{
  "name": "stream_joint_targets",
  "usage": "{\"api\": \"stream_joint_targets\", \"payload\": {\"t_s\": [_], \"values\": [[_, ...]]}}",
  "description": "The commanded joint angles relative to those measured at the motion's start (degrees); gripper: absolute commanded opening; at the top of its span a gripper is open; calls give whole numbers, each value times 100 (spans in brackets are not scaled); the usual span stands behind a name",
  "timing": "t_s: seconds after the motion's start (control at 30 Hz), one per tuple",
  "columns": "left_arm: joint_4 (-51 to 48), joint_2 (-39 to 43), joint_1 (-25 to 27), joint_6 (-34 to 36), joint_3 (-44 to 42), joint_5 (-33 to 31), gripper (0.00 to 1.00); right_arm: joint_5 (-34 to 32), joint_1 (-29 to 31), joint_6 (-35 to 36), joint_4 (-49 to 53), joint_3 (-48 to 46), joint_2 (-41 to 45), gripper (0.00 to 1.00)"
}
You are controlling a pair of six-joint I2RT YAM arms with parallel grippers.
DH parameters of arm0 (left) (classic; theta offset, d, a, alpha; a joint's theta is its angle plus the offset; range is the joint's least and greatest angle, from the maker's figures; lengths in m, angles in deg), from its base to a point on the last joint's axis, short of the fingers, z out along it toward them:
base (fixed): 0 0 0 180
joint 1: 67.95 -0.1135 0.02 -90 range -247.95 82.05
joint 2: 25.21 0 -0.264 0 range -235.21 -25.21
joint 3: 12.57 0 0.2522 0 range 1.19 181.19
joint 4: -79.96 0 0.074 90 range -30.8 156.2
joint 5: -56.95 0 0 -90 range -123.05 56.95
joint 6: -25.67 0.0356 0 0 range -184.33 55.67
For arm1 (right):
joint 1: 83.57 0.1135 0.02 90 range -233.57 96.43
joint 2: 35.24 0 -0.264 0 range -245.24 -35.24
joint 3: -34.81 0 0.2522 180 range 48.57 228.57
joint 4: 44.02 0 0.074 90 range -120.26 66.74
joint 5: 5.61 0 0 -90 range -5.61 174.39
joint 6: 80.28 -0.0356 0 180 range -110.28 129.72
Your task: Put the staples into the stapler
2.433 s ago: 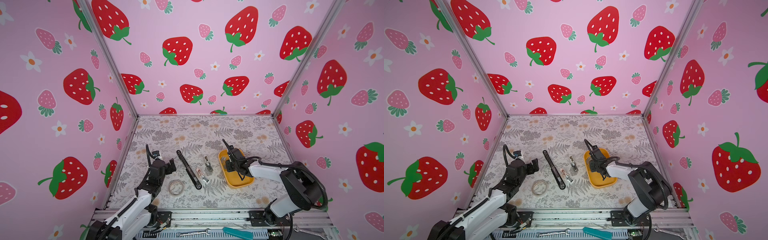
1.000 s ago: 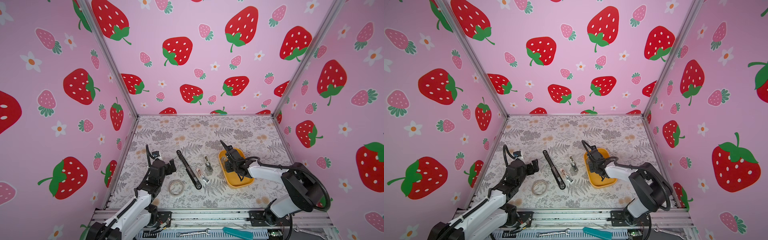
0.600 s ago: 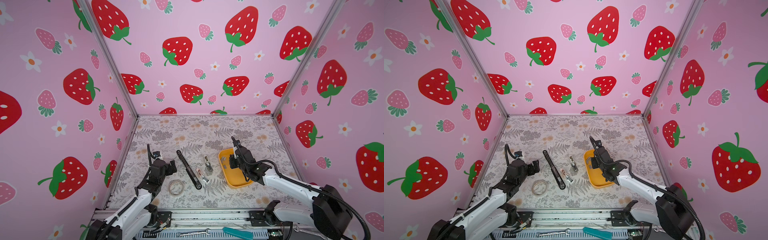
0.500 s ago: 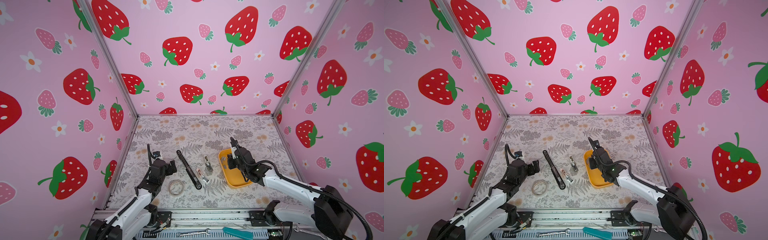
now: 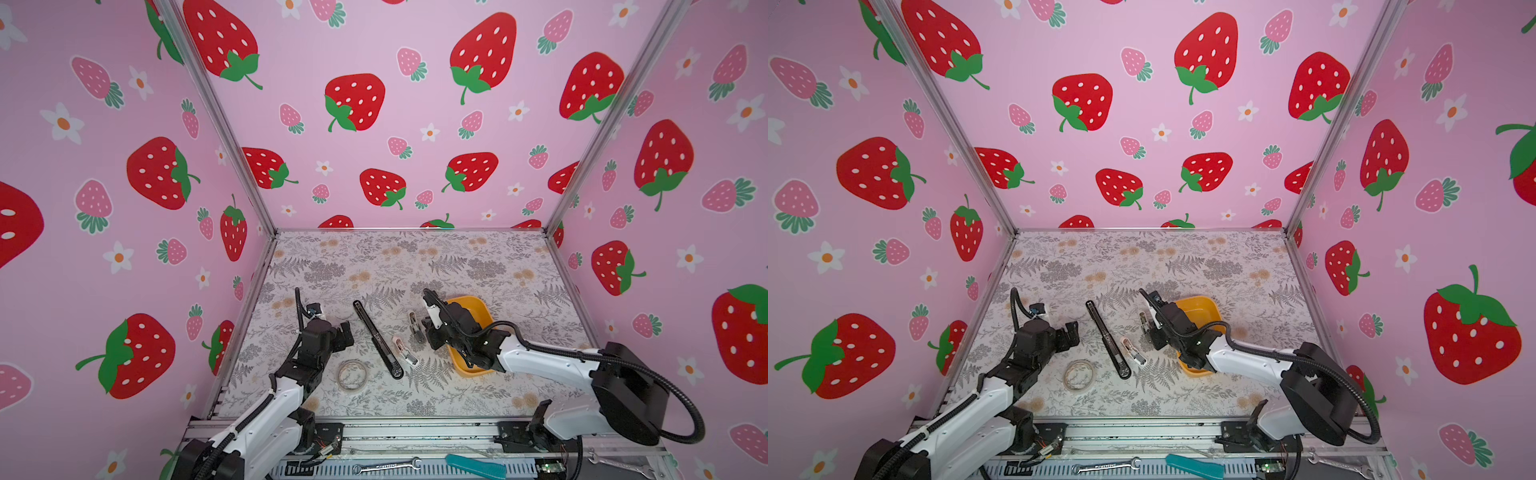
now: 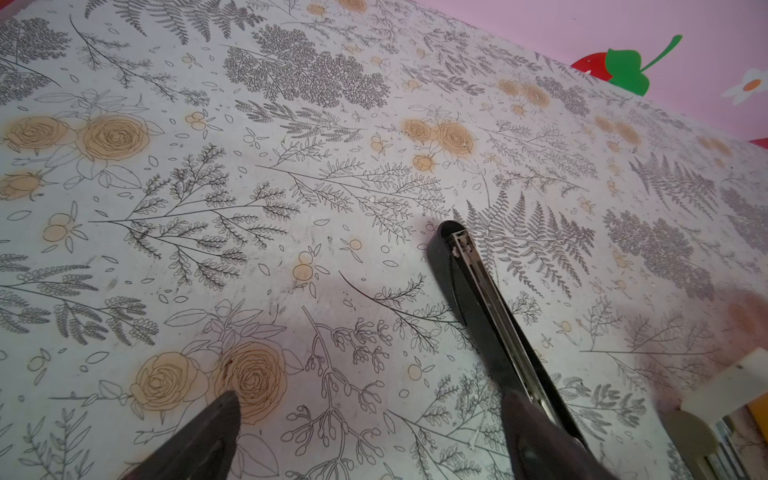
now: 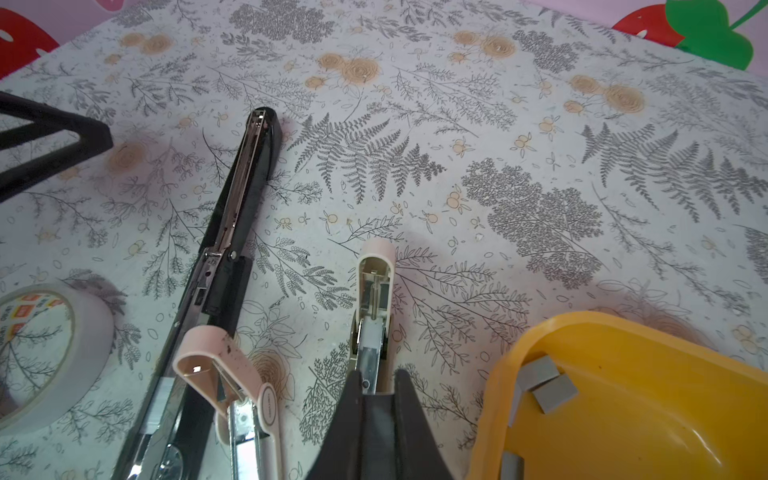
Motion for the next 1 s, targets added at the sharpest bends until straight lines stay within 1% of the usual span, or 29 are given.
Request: {"api": "stream_joint_targets", "payload": {"t_s": [0.0,0.37,0.6,0.8,0.97], "values": [[0,29,12,-46,209,25,99,-6,108,20,-192,172,-189,13],[-4,20,10,-49,211,18,99,-16,102,-376,-448,203,-762,9],[-13,39,10,-58,206,-20,99,-27,100,-477,-663,194,-884,9],[-13,3,10,-58,224,-20,99,-179,103,-504,-604,247,-1038,9],[-13,29,3,-54,207,-11,99,-141,82,-508,-566,346,-1213,9]]}}
